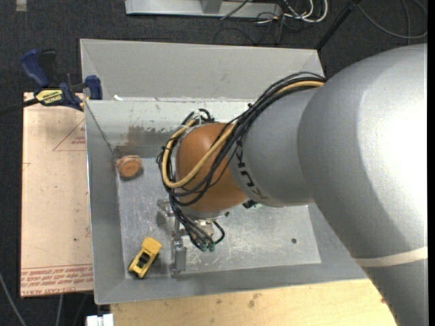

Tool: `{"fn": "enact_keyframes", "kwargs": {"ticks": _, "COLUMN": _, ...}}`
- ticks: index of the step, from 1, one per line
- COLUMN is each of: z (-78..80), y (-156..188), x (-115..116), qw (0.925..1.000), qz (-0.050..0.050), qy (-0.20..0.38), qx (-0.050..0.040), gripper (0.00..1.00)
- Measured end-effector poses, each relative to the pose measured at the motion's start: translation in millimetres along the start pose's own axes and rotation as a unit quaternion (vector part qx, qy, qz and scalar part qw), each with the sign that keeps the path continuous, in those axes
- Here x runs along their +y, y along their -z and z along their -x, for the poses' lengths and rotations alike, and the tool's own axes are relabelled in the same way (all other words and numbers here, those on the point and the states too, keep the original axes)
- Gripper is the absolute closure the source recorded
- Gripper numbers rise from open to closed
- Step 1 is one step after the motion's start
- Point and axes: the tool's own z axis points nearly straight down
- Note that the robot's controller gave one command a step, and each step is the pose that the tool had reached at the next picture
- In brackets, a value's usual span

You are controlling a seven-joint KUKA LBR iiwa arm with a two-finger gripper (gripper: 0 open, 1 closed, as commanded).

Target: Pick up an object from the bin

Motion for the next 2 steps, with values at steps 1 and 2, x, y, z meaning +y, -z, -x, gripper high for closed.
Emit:
{"fn": "enact_keyframes", "kwargs": {"ticks": 1, "z": -9.9, "y": -0.7, "x": 31.8, "qw": 0.9999, "qz": 0.0, "qy": 0.016, "qx": -0.0019, "gripper": 0.0}}
{"fn": "enact_keyframes", "kwargs": {"ticks": 2, "z": -18.2, "y": -5.6, "x": 51.1, "qw": 0.9938, "qz": 0.001, "qy": 0.111, "qx": -0.007, "gripper": 1.0}}
